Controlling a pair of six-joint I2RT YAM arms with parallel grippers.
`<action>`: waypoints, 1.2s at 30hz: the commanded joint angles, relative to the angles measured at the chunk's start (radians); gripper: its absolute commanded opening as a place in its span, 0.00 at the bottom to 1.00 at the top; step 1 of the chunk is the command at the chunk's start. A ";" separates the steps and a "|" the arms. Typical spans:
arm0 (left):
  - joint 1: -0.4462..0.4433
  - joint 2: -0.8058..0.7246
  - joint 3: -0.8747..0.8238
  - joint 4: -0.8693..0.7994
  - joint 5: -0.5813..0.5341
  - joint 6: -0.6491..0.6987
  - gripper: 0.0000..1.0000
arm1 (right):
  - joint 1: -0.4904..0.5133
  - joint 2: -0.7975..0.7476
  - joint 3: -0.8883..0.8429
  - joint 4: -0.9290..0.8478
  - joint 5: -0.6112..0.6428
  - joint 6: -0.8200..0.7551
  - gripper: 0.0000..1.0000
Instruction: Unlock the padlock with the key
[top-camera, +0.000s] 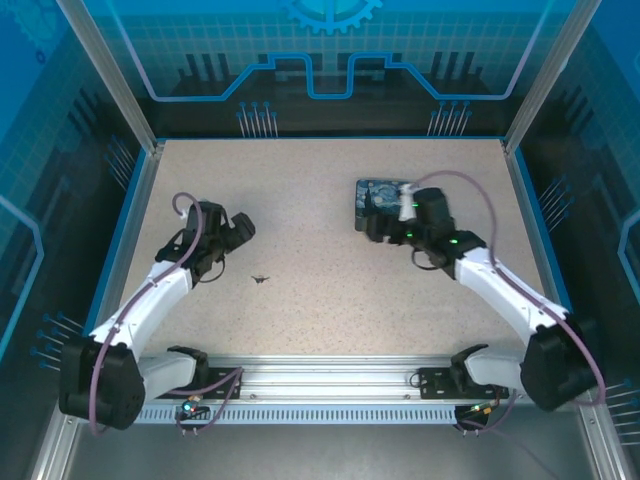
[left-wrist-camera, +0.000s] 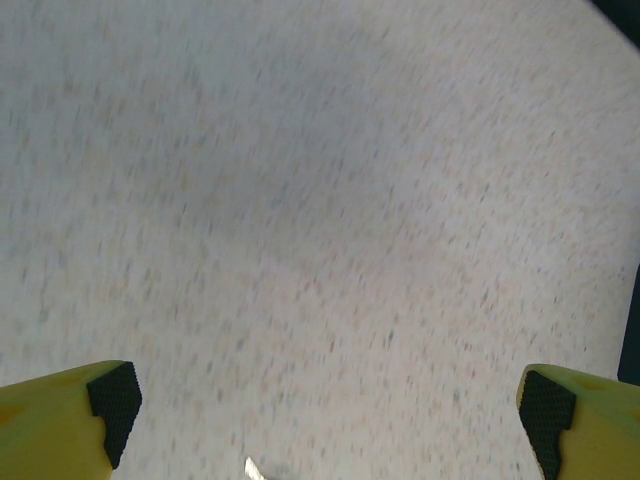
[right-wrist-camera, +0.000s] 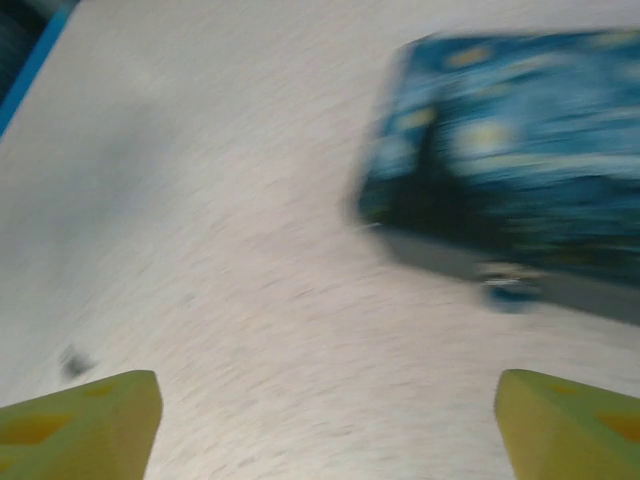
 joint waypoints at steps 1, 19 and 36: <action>-0.013 -0.054 -0.021 -0.135 0.002 -0.146 0.99 | 0.131 0.122 0.078 -0.057 -0.100 -0.007 0.81; 0.274 0.163 0.208 -0.139 0.141 -0.088 0.99 | 0.459 0.849 0.742 -0.291 -0.173 -0.178 0.45; 0.381 0.193 0.180 -0.070 0.287 -0.086 0.99 | 0.523 1.118 1.072 -0.460 -0.033 -0.236 0.46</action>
